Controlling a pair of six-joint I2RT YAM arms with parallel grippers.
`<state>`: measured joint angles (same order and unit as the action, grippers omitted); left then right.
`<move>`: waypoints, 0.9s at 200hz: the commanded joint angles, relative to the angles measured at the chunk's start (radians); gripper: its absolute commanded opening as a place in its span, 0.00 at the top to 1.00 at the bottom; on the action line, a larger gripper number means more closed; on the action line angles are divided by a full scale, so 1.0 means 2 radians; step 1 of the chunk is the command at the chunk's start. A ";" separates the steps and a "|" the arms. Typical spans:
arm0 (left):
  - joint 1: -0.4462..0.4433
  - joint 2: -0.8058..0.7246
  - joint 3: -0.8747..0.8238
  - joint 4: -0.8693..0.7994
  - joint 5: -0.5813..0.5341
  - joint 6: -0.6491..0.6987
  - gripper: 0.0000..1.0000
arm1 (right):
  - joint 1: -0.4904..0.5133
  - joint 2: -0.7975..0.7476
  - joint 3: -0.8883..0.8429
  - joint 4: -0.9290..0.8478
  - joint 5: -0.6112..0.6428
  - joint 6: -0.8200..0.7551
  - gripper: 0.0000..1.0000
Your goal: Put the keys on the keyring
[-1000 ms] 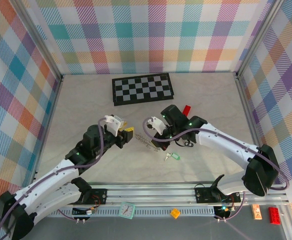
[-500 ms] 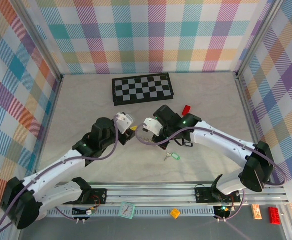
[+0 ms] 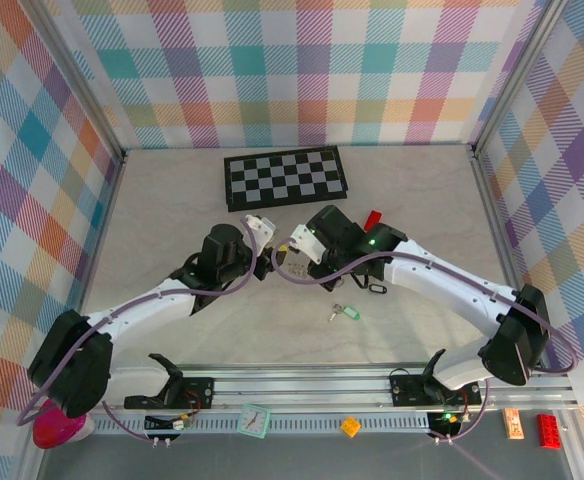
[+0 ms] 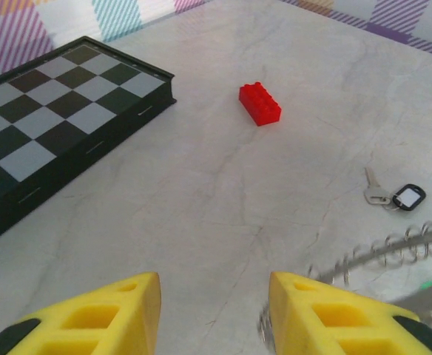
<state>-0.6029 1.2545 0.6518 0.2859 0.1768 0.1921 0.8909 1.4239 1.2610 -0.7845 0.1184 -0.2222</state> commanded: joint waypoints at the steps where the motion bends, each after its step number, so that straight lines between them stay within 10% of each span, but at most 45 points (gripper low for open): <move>1: 0.018 -0.005 0.009 0.044 0.044 -0.018 0.58 | 0.002 -0.012 -0.012 -0.012 -0.030 -0.012 1.00; 180: 0.038 -0.041 -0.068 0.077 0.115 -0.064 0.66 | -0.021 0.019 -0.071 -0.025 -0.067 0.388 1.00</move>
<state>-0.5156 1.1885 0.5392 0.3771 0.3630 0.0669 0.8516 1.4628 1.1191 -0.8391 -0.0166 0.4168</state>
